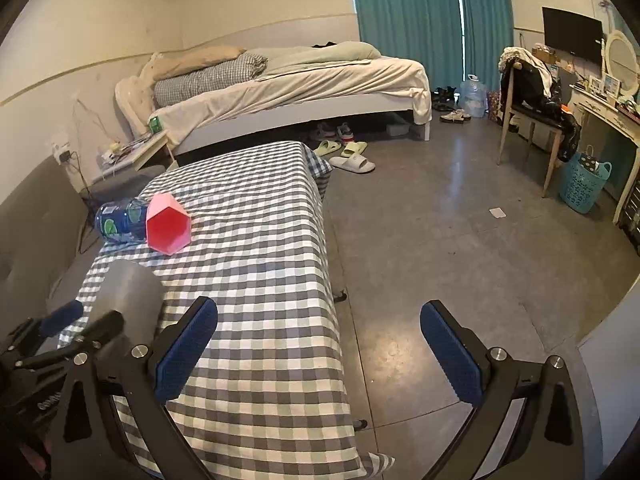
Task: Flip cup upside down
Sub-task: 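Rotate the gray cylinder in the left gripper so its flat end faces down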
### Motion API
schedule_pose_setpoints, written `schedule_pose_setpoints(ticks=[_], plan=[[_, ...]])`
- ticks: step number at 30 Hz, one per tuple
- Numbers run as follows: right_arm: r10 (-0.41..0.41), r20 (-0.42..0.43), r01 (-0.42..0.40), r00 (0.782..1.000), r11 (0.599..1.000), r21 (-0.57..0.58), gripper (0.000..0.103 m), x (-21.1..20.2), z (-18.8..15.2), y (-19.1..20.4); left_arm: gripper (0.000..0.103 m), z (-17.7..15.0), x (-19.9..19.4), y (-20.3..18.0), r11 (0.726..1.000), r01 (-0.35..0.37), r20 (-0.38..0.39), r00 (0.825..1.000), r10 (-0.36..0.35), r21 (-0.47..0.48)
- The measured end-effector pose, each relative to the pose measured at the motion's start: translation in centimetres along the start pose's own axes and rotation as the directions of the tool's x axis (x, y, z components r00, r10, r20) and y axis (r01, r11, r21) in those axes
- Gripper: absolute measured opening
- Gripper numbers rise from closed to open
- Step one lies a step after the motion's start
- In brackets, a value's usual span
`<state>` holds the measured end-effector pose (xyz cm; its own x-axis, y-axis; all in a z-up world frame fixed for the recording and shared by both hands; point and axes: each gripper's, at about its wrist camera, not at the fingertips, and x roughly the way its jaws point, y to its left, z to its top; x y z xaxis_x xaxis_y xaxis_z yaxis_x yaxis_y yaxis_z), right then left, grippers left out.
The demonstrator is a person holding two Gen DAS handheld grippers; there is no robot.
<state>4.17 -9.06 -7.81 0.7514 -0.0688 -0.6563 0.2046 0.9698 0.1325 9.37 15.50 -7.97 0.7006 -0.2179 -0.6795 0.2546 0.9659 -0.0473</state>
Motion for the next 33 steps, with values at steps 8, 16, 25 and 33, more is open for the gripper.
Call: schedule_pose_setpoints(ticks=[8,16,25,33], plan=[[-0.006,0.009,0.006,1.000,1.000,-0.015,0.102,-0.5,0.0,0.7,0.078,-0.4,0.2,1.7,0.997,0.030,-0.050,0.998,-0.033,-0.070],[-0.022,0.004,0.022,1.000,0.999,-0.029,0.102,-0.6,-0.1,0.5,0.087,-2.5,2.2,-0.3,0.999,0.052,-0.135,0.990,-0.051,0.005],[-0.008,-0.009,0.008,1.000,1.000,-0.004,0.102,0.0,0.0,0.1,0.075,-2.4,1.7,1.1,0.998,0.060,-0.102,0.993,-0.063,-0.029],[0.010,-0.010,-0.010,1.000,1.000,0.029,0.102,0.6,0.0,-0.3,0.074,0.2,1.0,2.0,0.999,0.029,-0.033,0.999,-0.030,-0.041]])
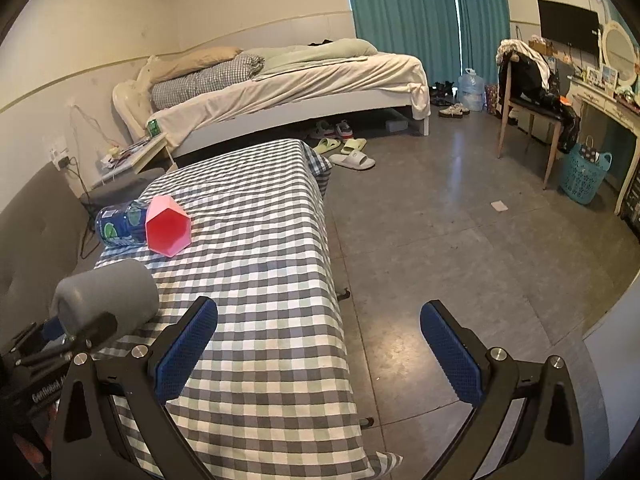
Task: Flip cup upside down
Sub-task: 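Rotate the gray cylinder in the left gripper so its flat end faces down, then set the gray cylinder on its flat end and open the left gripper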
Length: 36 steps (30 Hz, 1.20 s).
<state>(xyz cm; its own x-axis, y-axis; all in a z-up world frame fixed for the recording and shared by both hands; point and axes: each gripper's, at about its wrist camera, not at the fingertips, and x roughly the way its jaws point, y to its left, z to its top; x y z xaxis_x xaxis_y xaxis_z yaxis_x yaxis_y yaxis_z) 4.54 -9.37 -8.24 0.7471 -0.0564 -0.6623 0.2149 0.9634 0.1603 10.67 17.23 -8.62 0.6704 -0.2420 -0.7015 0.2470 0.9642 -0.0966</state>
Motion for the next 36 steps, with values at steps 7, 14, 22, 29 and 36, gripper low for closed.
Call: schedule_pose_setpoints(ticks=[7,14,22,29,36], plan=[[-0.008,-0.008,0.008,1.000,1.000,-0.011,0.102,0.3,-0.2,0.1,0.074,2.6,1.7,-0.2,0.999,-0.027,0.035,0.999,0.026,0.020],[-0.006,0.002,0.006,1.000,0.999,-0.033,0.102,0.6,-0.3,0.5,0.077,3.1,3.4,0.7,1.000,-0.003,0.089,0.996,0.004,-0.014],[0.013,-0.032,-0.015,0.999,0.998,-0.058,0.102,2.6,-0.4,2.0,0.088,2.7,7.8,0.2,0.999,-0.005,-0.001,1.000,0.005,0.038],[0.016,-0.050,-0.020,0.999,0.997,-0.079,0.102,4.2,-0.5,2.9,0.075,3.4,9.6,0.5,1.000,0.019,-0.062,0.998,-0.019,-0.007],[0.005,-0.041,-0.008,0.999,0.998,-0.063,0.102,4.7,0.0,3.0,0.075,2.7,9.2,-0.9,0.997,0.070,-0.066,0.995,-0.069,0.018]])
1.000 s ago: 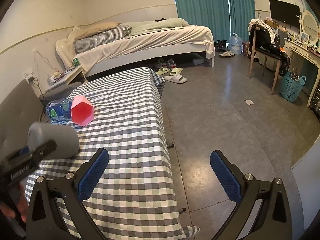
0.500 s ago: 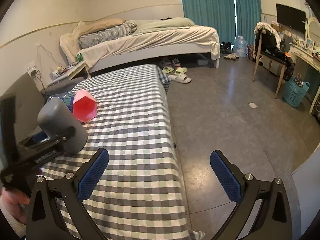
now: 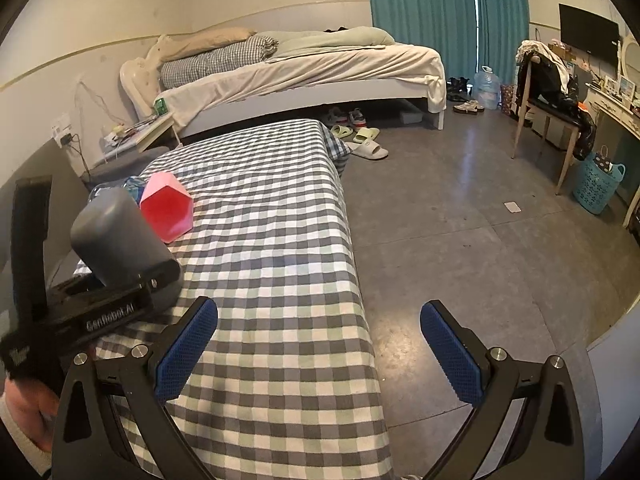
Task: Flip cup upside down
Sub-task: 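Set the gray cylinder on its flat end and open the left gripper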
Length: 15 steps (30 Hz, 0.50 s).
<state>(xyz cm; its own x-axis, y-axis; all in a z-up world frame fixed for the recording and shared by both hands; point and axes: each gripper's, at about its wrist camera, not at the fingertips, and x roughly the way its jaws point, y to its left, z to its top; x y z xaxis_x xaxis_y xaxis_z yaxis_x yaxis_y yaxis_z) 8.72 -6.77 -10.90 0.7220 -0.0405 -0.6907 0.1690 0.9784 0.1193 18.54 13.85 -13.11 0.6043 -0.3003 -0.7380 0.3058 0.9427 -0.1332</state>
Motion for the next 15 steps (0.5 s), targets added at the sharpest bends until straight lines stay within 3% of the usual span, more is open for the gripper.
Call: schedule_pose_setpoints(ticks=[2,6,15], plan=[[-0.003,-0.003,0.003,1.000,1.000,-0.013,0.102,0.0,0.0,0.2,0.077,0.0,0.0,0.1,1.000,-0.001,-0.001,1.000,0.001,0.002],[-0.014,0.006,0.014,1.000,0.999,-0.044,0.102,-0.5,-0.1,0.6,0.094,-0.4,-0.3,0.7,0.999,-0.014,-0.001,1.000,0.014,-0.031],[0.004,0.074,-0.002,0.997,0.999,-0.035,0.102,-4.2,0.6,0.9,0.094,-3.2,-5.1,1.0,1.000,-0.016,0.012,1.000,0.016,-0.002]])
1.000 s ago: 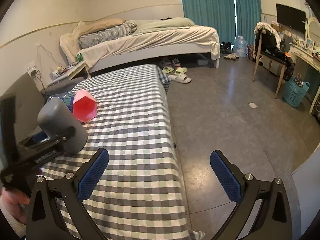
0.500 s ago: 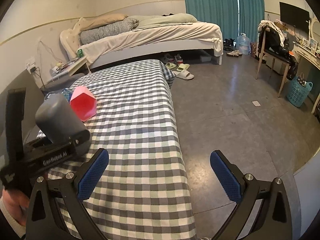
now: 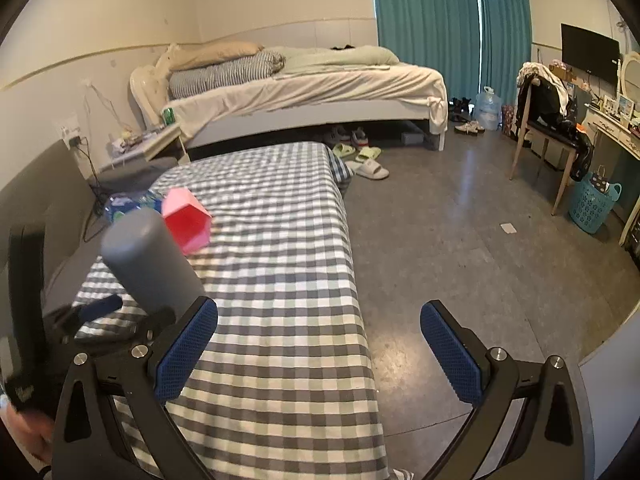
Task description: Flip cup upside down
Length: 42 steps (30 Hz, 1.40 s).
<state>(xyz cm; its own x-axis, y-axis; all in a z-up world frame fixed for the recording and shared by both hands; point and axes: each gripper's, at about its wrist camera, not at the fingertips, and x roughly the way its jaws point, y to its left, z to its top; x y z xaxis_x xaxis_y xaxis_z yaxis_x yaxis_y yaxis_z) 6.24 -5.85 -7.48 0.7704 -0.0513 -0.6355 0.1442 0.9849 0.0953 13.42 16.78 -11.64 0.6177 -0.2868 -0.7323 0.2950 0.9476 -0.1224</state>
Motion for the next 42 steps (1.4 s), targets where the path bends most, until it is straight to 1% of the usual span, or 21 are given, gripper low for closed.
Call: schedule_pose_setpoints(ticks=[5,10,13,16,18,19,23,26,28,32,35,42], plan=[[0.013,0.032,-0.012,0.999,1.000,-0.023,0.102,-2.5,-0.1,1.4,0.094,-0.8,-3.5,0.7,1.000,-0.018,0.053,0.998,0.018,0.002],[0.022,0.069,-0.019,0.997,0.999,-0.042,0.102,-5.3,-0.2,2.7,0.094,0.2,-7.7,1.2,0.999,-0.043,0.133,0.990,0.043,-0.004],[0.020,0.100,-0.015,0.995,0.998,-0.055,0.102,-7.0,0.0,3.4,0.094,1.2,-10.3,1.8,0.998,-0.061,0.206,0.976,0.066,-0.030],[0.031,0.143,-0.022,0.989,0.997,-0.070,0.102,-8.6,0.3,4.1,0.094,1.4,-12.6,2.1,0.993,-0.110,0.284,0.952,0.118,-0.044],[0.035,0.172,-0.018,0.984,0.995,-0.098,0.102,-9.3,0.2,4.7,0.100,0.9,-13.6,2.4,0.991,-0.122,0.327,0.935,0.135,-0.060],[0.029,0.179,-0.008,0.983,0.993,-0.116,0.102,-9.4,0.1,5.0,0.103,0.4,-13.9,2.6,0.992,-0.108,0.343,0.931,0.123,-0.063],[0.028,0.172,0.003,0.985,0.985,-0.174,0.103,-9.2,-0.6,5.8,0.103,-1.1,-14.1,3.2,0.990,-0.117,0.352,0.926,0.136,-0.073],[0.028,0.150,-0.003,0.988,0.987,-0.163,0.103,-8.7,-0.7,5.6,0.103,-2.0,-13.9,3.3,0.987,-0.139,0.349,0.924,0.157,-0.076],[0.026,0.146,-0.004,0.989,0.989,-0.150,0.103,-8.5,-0.8,5.3,0.103,-2.3,-13.6,3.5,0.986,-0.147,0.331,0.929,0.166,-0.082],[0.021,0.144,-0.002,0.989,0.991,-0.132,0.103,-8.2,-0.8,5.0,0.103,-2.5,-13.5,3.7,0.985,-0.142,0.322,0.932,0.165,-0.093],[0.023,0.135,-0.005,0.991,0.991,-0.136,0.103,-8.1,-1.0,5.0,0.103,-2.6,-13.7,3.6,0.985,-0.143,0.333,0.928,0.168,-0.099],[0.018,0.134,0.000,0.991,0.991,-0.133,0.103,-7.9,-1.1,5.0,0.103,-2.6,-13.5,3.5,0.985,-0.144,0.330,0.929,0.169,-0.098]])
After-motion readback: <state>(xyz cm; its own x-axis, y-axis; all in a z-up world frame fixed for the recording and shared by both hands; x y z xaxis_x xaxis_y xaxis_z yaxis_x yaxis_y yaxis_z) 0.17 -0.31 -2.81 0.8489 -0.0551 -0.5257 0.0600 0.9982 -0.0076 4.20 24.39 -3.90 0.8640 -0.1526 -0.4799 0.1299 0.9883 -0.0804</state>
